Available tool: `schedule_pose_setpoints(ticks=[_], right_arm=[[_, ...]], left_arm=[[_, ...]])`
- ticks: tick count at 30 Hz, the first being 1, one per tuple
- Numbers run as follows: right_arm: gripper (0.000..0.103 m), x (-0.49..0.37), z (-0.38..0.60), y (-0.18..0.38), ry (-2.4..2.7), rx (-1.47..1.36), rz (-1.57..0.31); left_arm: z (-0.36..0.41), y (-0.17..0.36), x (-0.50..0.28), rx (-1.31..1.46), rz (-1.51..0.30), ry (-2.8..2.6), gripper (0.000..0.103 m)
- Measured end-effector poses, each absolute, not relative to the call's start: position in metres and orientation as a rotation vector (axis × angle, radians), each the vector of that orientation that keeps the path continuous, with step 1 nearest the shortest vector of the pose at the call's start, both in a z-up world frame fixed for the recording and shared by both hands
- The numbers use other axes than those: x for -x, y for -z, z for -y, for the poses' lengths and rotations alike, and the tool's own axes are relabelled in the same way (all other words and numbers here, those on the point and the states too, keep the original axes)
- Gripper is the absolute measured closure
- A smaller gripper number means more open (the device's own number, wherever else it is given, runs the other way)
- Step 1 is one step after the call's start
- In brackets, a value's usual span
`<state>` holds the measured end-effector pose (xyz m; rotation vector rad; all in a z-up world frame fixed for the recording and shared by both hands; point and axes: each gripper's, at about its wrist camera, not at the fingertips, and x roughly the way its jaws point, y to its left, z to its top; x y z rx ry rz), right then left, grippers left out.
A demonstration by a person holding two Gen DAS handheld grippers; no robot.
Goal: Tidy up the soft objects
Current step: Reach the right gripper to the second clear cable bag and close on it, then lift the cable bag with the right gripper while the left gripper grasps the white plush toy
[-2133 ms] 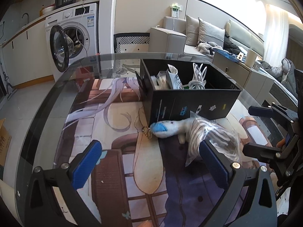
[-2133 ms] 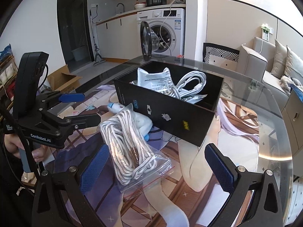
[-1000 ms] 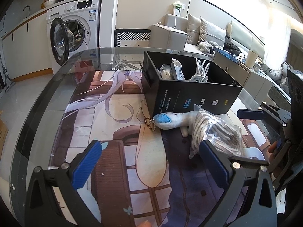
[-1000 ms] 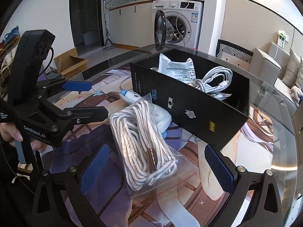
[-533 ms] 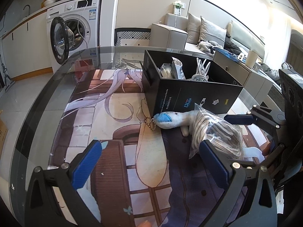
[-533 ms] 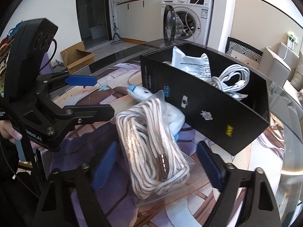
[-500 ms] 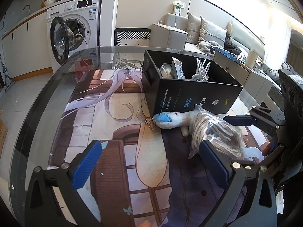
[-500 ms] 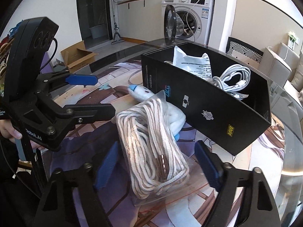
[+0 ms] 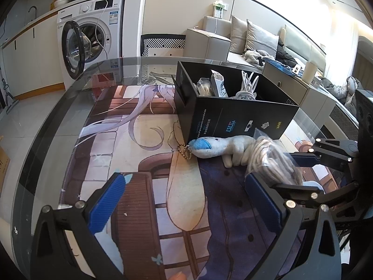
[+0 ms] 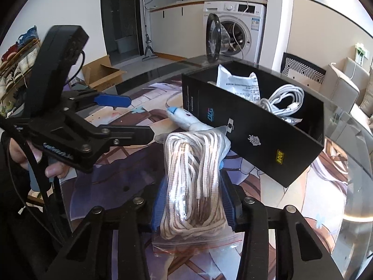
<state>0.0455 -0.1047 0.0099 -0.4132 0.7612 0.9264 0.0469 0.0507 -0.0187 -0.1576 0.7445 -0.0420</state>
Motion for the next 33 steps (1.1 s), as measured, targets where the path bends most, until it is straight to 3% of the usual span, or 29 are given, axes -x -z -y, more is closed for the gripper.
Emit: schedule_pose_setpoints(ticks=[33], right_arm=[[0.061,-0.037,0.173,-0.054,-0.793,0.244,-0.649]], left_arm=[[-0.031,0.022,-0.079,0.188,-0.823,0.066,0.000]])
